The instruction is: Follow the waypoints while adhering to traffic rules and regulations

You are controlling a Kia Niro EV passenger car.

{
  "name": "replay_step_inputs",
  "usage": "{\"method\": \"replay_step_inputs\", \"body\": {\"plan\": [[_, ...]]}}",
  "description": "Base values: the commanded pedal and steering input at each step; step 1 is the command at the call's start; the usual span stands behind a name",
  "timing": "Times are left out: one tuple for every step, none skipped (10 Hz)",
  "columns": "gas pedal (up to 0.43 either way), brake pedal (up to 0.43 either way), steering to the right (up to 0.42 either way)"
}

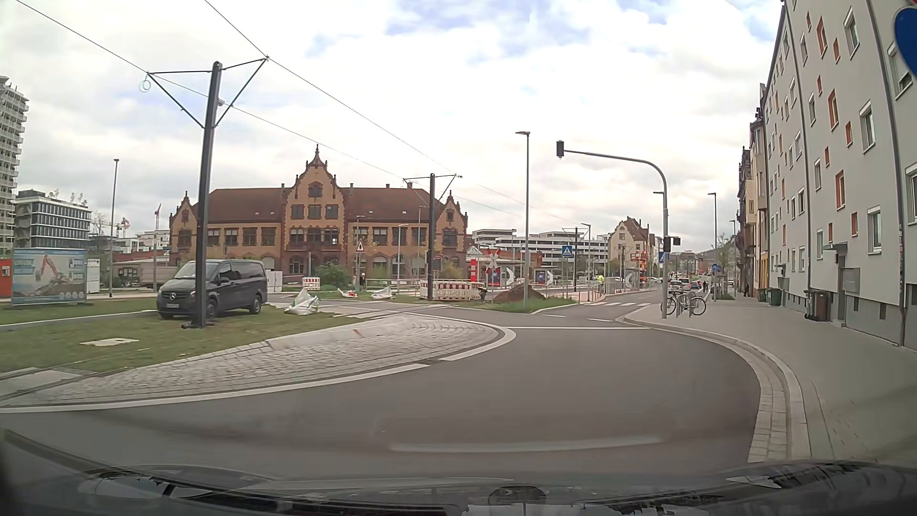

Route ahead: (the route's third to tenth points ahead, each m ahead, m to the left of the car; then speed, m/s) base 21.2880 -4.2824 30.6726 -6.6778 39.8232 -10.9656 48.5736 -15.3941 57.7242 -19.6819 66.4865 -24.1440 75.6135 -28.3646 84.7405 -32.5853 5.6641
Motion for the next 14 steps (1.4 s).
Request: {"method": "replay_step_inputs", "body": {"plan": [[0.047, 0.0, 0.153], [0.047, 0.0, 0.158], [0.047, 0.0, 0.159], [0.059, 0.0, 0.159], [0.059, 0.0, 0.153], [0.079, 0.0, 0.143], [0.087, 0.0, 0.13], [0.087, 0.0, 0.115], [0.087, 0.0, 0.094], [0.087, 0.0, 0.076], [0.087, 0.0, 0.055], [0.087, 0.0, 0.04], [0.079, 0.0, 0.018], [0.079, 0.0, -0.004]]}}
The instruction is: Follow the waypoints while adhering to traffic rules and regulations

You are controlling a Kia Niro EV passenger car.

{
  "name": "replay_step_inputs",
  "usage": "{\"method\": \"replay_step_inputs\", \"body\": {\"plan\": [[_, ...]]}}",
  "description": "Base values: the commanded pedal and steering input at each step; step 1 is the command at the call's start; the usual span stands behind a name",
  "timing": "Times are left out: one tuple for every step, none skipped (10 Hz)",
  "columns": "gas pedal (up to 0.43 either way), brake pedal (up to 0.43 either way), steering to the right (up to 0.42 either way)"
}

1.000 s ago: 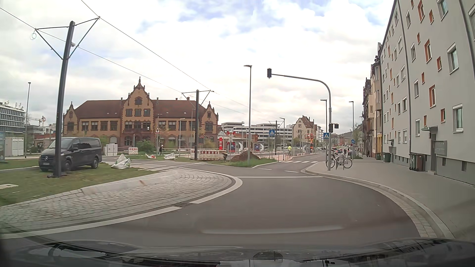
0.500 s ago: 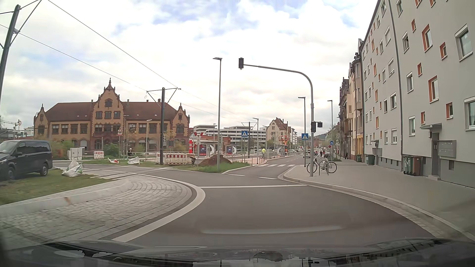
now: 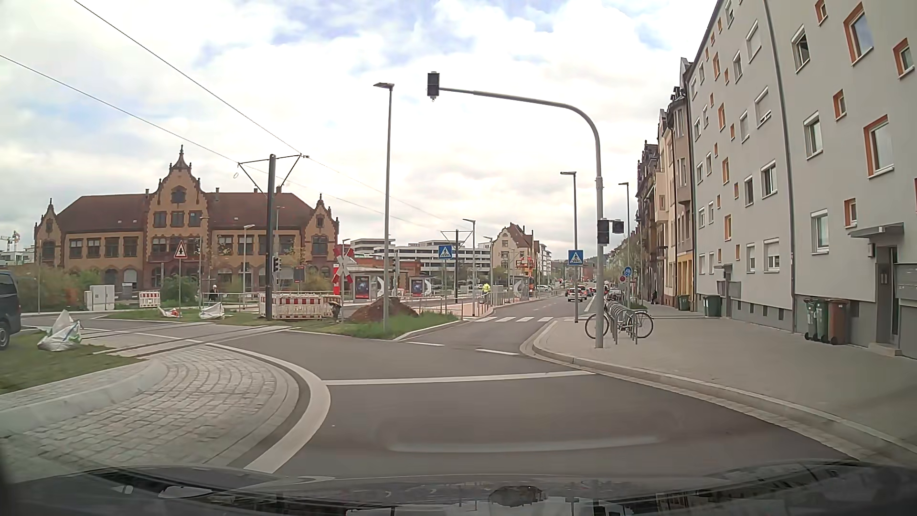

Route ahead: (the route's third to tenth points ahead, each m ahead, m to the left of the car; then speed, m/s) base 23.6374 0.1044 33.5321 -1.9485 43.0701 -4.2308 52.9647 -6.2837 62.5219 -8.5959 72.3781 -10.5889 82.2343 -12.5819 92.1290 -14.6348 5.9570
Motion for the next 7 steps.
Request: {"method": "replay_step_inputs", "body": {"plan": [[0.079, 0.0, -0.017], [0.079, 0.0, -0.028], [0.079, 0.0, -0.034], [0.067, 0.0, -0.038], [0.059, 0.0, -0.041], [0.059, 0.0, -0.042], [0.059, 0.0, -0.041]]}}
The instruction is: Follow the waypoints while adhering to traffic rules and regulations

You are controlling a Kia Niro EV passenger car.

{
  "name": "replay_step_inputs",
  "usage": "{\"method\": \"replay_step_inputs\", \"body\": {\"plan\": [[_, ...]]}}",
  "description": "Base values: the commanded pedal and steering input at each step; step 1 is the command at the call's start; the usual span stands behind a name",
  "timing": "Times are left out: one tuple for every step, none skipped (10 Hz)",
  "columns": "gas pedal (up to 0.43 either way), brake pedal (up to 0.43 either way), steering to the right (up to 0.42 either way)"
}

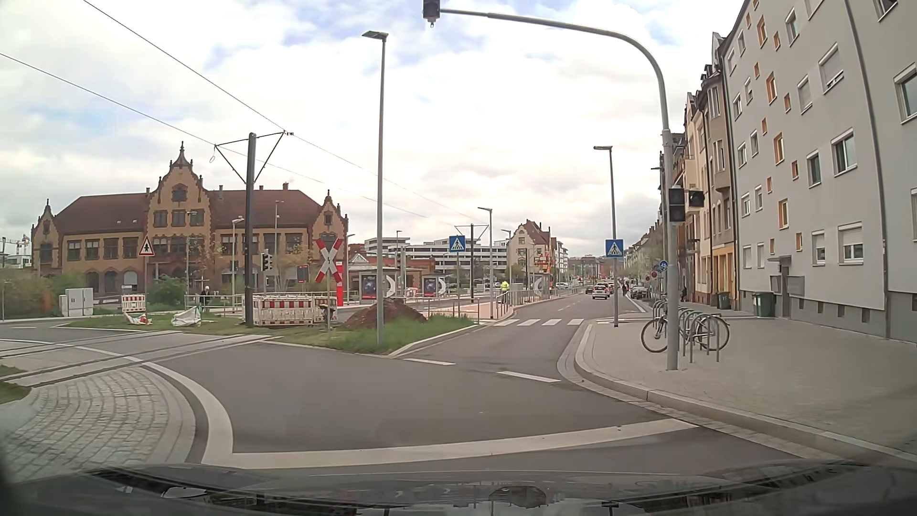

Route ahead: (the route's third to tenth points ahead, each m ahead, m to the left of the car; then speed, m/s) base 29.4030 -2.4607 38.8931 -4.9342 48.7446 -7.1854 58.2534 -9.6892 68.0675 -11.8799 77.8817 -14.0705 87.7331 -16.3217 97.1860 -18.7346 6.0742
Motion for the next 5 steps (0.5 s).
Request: {"method": "replay_step_inputs", "body": {"plan": [[0.059, 0.0, -0.039], [0.059, 0.0, -0.032], [0.059, 0.0, -0.019], [0.059, 0.0, -0.01], [0.059, 0.0, 0.002]]}}
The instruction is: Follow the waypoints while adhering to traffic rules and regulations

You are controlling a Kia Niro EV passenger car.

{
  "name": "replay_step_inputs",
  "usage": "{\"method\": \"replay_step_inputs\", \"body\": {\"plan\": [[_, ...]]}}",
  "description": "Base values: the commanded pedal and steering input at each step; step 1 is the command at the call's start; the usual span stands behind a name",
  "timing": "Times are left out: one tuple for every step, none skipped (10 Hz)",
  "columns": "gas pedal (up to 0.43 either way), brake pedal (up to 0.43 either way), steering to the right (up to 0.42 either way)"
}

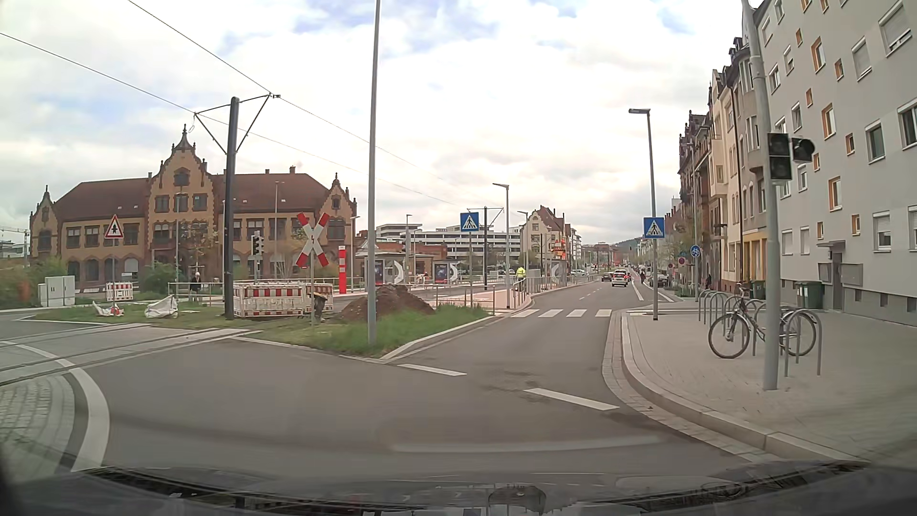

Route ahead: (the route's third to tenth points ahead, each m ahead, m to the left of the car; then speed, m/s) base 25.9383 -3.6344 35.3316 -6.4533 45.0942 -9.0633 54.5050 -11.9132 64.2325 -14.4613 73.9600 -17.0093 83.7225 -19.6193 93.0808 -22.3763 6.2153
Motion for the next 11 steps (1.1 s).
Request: {"method": "replay_step_inputs", "body": {"plan": [[0.059, 0.0, 0.013], [0.059, 0.0, 0.023], [0.059, 0.0, 0.037], [0.059, 0.0, 0.05], [0.059, 0.0, 0.061], [0.059, 0.0, 0.072], [0.059, 0.0, 0.081], [0.059, 0.0, 0.085], [0.059, 0.0, 0.089], [0.059, 0.0, 0.092], [0.059, 0.0, 0.094]]}}
